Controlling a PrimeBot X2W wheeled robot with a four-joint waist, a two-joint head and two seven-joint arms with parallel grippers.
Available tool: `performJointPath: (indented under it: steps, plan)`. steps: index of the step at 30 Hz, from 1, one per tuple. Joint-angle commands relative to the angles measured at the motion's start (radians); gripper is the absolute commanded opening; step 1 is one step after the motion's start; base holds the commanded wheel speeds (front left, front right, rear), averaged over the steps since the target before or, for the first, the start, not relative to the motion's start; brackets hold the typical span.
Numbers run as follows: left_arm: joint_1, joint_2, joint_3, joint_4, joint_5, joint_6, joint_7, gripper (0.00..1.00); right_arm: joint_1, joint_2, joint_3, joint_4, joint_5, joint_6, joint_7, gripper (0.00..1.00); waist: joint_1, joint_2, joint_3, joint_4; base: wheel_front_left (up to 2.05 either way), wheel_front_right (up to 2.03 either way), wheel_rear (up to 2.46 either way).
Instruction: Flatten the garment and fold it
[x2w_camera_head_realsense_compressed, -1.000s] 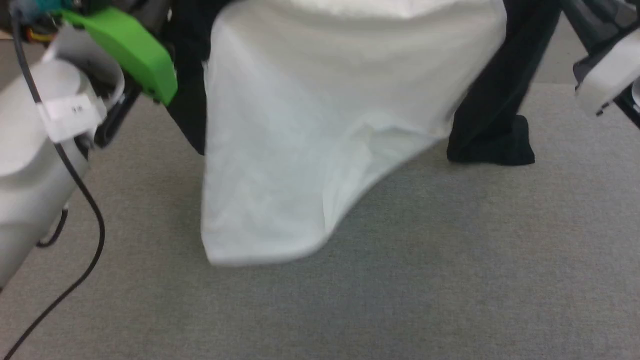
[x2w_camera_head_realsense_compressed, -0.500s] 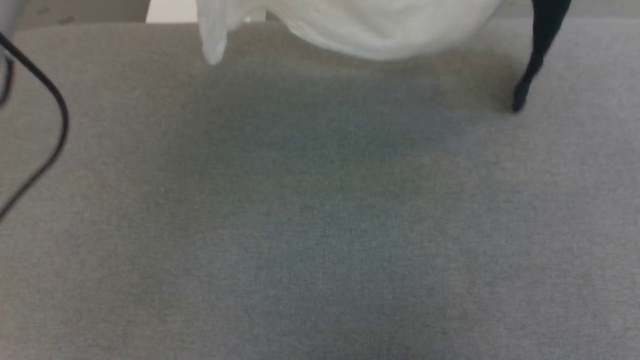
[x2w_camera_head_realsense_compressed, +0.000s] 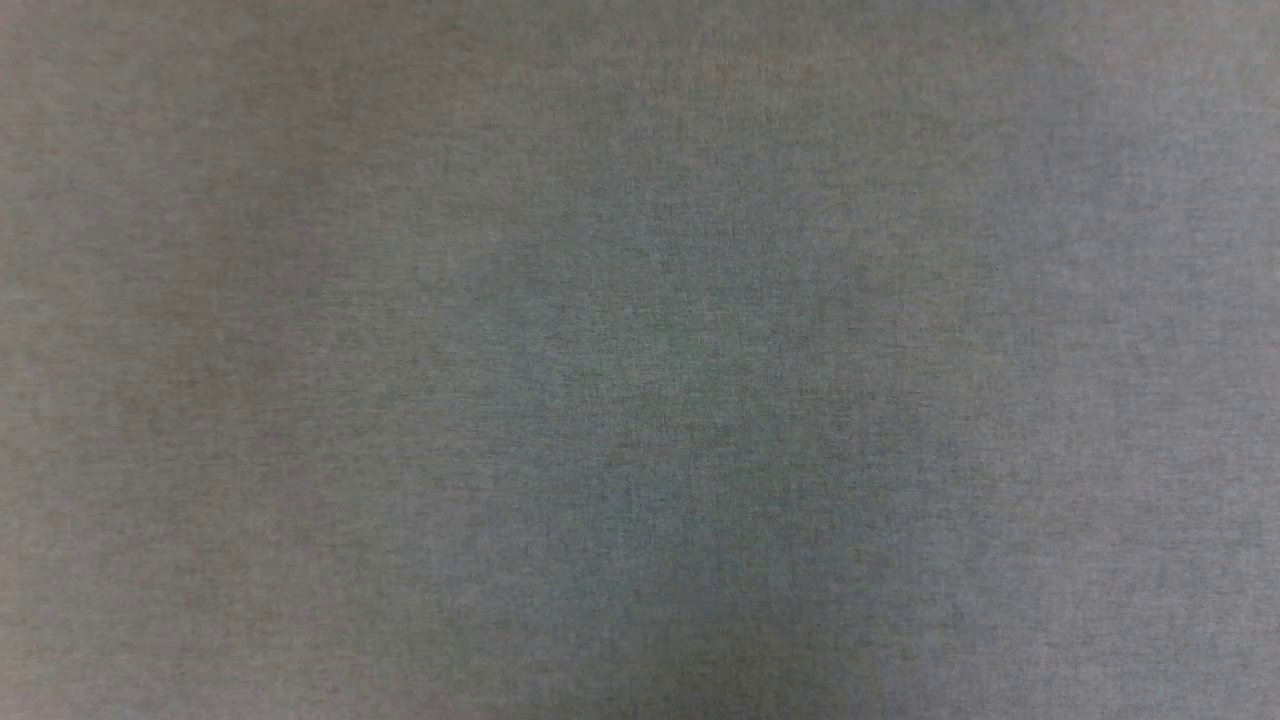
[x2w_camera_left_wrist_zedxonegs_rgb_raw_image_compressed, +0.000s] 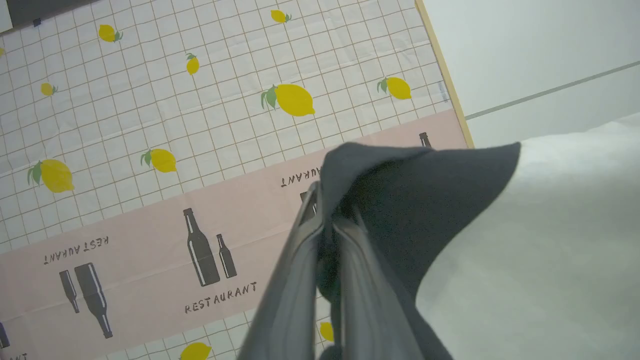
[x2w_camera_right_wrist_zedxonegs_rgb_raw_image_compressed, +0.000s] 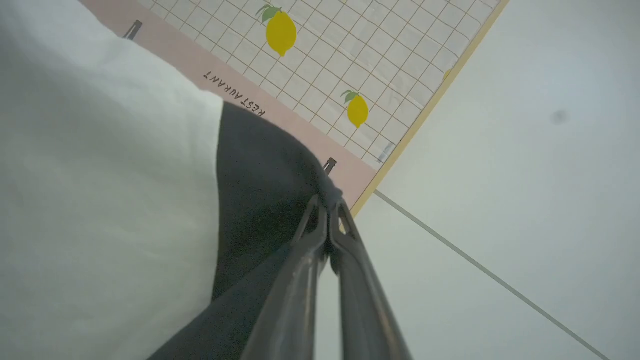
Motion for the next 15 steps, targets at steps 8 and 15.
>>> performJointPath:
  steps: [8, 15]
  plan:
    - [-0.062, -0.009, 0.044, 0.032, 0.005, 0.0, -0.029, 0.0, -0.114, 0.036, 0.008, 0.109, -0.044, -0.002, -0.077, 0.0, -0.0002, -0.0001, 0.07, -0.012, 0.0, 0.0, 0.0]
    - [0.117, -0.002, 0.043, 0.024, -0.007, -0.013, -0.035, 0.0, 0.022, 0.068, 0.042, 0.167, -0.007, -0.002, -0.152, 0.0, -0.0002, -0.0001, 0.055, -0.008, 0.0, 0.0, 0.0]
